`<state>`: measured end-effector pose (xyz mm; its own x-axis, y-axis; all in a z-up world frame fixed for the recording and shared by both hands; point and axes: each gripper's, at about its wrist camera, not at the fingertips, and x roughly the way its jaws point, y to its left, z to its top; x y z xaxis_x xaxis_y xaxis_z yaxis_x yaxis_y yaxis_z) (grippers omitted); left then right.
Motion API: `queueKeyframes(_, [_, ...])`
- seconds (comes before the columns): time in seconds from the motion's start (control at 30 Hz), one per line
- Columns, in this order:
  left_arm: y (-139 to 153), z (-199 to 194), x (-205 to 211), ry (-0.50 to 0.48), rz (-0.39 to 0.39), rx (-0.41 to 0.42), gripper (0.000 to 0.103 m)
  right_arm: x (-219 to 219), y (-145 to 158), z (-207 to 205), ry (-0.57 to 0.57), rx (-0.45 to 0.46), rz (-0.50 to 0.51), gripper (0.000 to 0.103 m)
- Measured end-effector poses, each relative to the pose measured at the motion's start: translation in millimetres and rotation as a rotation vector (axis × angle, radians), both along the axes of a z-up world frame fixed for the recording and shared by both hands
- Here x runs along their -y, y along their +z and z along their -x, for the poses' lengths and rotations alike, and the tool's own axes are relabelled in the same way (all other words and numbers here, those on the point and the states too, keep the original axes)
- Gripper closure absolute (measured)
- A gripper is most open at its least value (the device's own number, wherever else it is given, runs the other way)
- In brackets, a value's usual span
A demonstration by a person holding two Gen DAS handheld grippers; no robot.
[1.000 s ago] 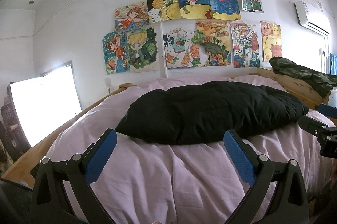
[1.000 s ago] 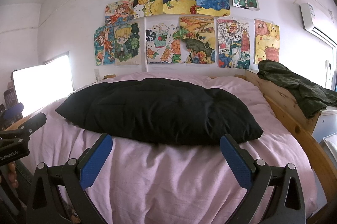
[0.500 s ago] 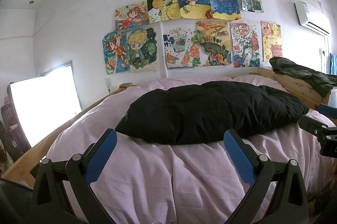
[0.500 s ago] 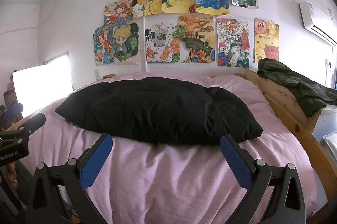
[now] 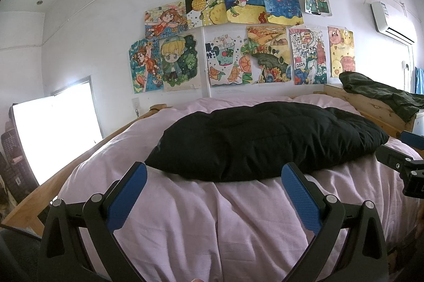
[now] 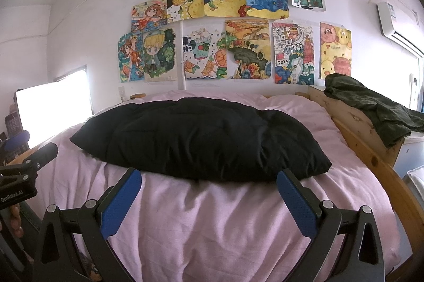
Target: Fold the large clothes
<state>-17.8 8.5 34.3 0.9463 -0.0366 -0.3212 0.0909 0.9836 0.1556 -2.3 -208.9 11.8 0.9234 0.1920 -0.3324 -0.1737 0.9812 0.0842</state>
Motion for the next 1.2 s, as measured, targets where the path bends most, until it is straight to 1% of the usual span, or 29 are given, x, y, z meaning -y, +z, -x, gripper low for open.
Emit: queueKeyframes(1.2, [-0.1, -4.3, -6.6, 0.003, -0.001, -0.006, 0.003, -1.0, 1.4, -0.3, -0.004, -0.002, -0.004, 0.0])
